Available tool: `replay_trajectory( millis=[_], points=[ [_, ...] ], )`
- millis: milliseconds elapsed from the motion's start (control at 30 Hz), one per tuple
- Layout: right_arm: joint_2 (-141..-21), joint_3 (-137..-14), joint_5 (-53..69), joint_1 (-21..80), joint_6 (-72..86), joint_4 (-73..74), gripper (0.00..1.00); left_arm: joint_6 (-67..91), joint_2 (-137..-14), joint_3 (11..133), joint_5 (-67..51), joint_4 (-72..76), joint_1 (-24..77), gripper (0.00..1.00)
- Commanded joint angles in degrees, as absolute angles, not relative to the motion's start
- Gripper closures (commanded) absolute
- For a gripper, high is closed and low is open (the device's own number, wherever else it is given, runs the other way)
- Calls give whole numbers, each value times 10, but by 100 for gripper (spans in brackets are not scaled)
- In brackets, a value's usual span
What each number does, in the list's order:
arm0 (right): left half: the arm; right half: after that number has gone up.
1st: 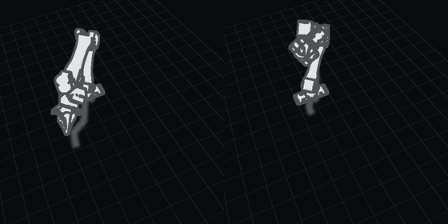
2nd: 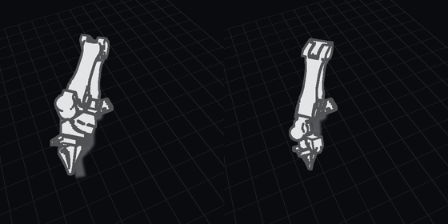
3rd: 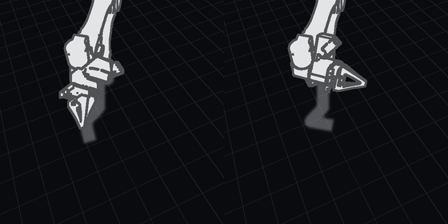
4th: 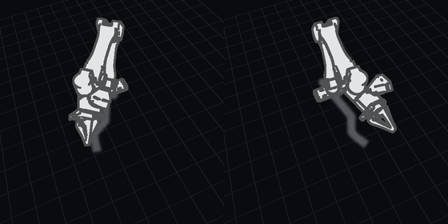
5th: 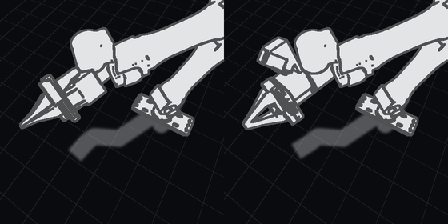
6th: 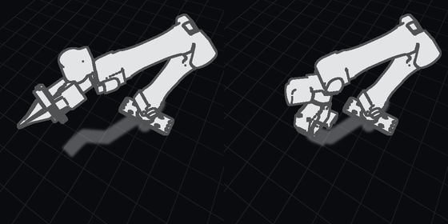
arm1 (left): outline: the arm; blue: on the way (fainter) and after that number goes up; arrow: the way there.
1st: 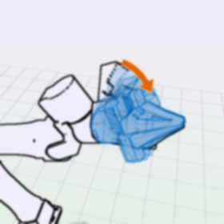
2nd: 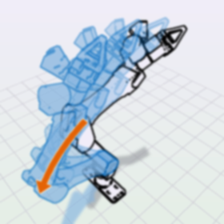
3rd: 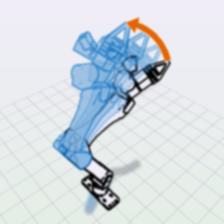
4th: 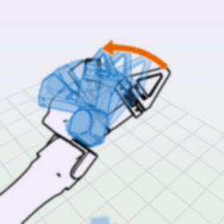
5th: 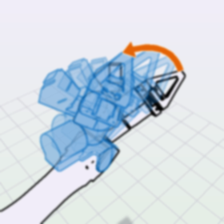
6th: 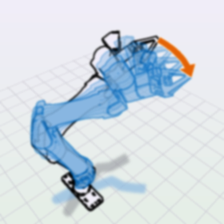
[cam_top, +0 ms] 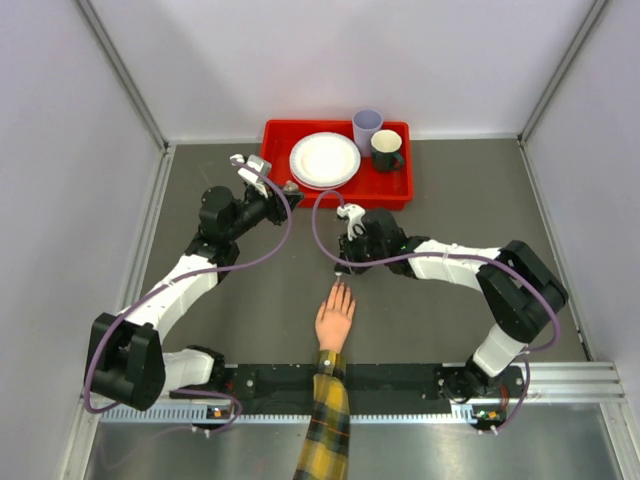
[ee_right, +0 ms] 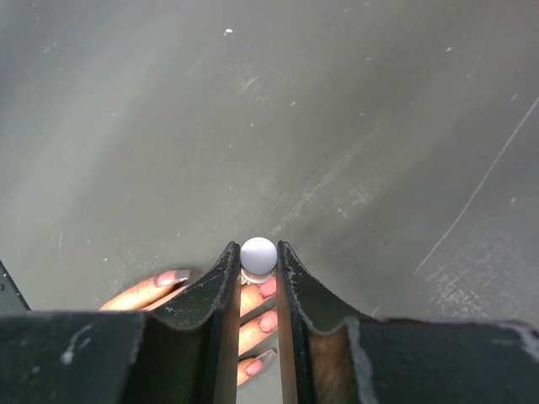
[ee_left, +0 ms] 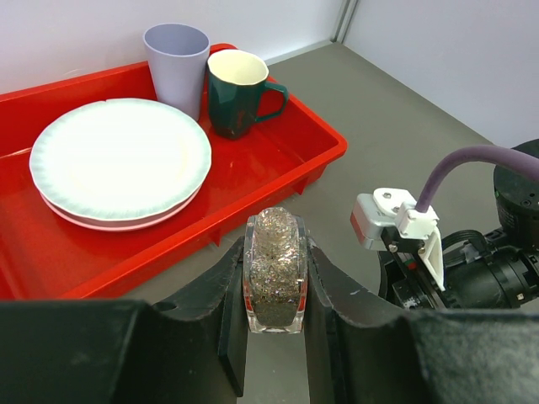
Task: Paint the nails
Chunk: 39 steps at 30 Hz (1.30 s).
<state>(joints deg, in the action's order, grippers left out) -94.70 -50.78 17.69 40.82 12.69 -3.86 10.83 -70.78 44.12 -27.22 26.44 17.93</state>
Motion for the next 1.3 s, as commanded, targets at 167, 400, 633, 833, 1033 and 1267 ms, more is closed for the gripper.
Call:
replay_trajectory(
  millis=[167,400,633,833,1033,1267],
  points=[
    [-948,-536,158,396,131,-51,100,106,-704,439,-276,289,177,100],
    [-918,-539,155,395,127,-23,100,108,-702,439,-276,290,176,100],
    [-889,-539,149,409,118,-5,100,111,-698,438,-277,293,177,100],
    [-900,-541,162,424,122,-11,100,112,-696,438,-278,293,177,100],
    [-925,-547,177,424,128,-24,100,110,-694,439,-278,293,177,100],
    [-932,-546,181,424,132,-28,100,111,-694,437,-277,294,177,100]
  ],
)
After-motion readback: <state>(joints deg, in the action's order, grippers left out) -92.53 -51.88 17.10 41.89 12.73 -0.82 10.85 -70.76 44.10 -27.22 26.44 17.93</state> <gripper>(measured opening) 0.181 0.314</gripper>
